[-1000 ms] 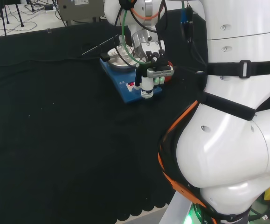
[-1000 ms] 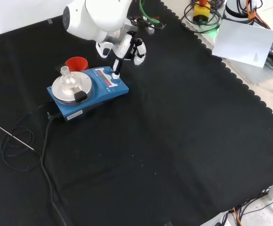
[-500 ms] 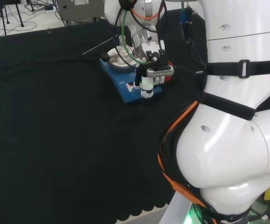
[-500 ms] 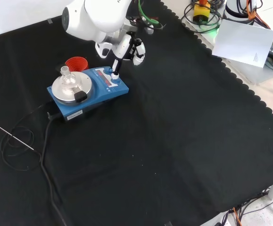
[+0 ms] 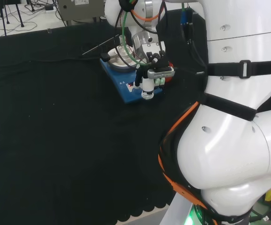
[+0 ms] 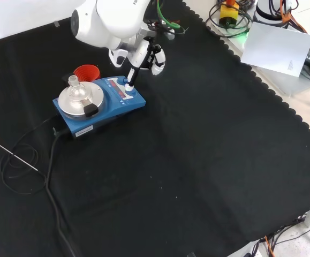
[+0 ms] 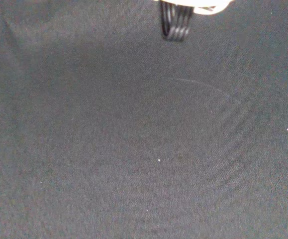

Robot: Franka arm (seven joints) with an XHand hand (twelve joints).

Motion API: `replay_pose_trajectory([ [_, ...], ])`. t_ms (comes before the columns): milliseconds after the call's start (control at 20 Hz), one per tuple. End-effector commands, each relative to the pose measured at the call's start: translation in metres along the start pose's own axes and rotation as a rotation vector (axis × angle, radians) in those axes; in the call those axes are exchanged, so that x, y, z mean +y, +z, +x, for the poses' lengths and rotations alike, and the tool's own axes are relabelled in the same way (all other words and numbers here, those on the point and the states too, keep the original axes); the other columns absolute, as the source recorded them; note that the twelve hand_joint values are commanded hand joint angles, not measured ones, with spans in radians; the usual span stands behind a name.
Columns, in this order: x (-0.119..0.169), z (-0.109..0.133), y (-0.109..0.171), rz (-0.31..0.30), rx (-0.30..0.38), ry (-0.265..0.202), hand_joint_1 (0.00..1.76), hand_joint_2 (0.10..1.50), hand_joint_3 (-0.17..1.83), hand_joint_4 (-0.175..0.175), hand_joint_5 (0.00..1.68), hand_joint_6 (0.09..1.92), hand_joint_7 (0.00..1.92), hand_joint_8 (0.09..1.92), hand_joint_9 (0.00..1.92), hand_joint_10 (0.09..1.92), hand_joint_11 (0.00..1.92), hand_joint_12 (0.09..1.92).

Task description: Turn on the heater.

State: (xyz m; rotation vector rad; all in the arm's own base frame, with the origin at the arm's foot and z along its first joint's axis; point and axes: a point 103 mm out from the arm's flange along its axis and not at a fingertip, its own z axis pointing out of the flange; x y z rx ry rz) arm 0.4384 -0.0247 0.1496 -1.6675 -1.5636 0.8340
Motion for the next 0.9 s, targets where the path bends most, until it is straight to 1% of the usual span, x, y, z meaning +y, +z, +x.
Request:
replay_pose_trajectory([
  [50, -0.001, 0.002, 0.001, 0.008, -0.006, 0.007, 1.42, 0.74, 1.00, -0.047, 0.25, 0.14, 1.73, 1.61, 1.83, 1.72, 1.80, 1.70],
  [150, -0.004, -0.003, -0.001, 0.011, 0.002, 0.008, 1.42, 0.74, 1.00, -0.047, 0.26, 0.14, 1.73, 1.61, 1.83, 1.72, 1.80, 1.70],
  [300, -0.011, 0.004, -0.007, 0.000, -0.002, 0.007, 1.42, 0.74, 1.00, -0.048, 0.26, 0.15, 1.73, 1.61, 1.83, 1.72, 1.80, 1.70],
  [550, -0.032, 0.008, -0.025, -0.044, 0.000, 0.012, 1.42, 0.74, 1.00, -0.048, 0.27, 0.15, 1.73, 1.61, 1.83, 1.72, 1.80, 1.70],
  [700, -0.043, 0.006, -0.033, -0.066, 0.005, 0.022, 1.42, 0.74, 1.00, -0.048, 0.27, 0.15, 1.73, 1.61, 1.83, 1.72, 1.80, 1.69],
  [900, -0.051, 0.001, -0.036, -0.080, 0.012, 0.035, 1.42, 0.74, 1.00, -0.049, 0.28, 0.15, 1.73, 1.61, 1.83, 1.72, 1.80, 1.69],
])
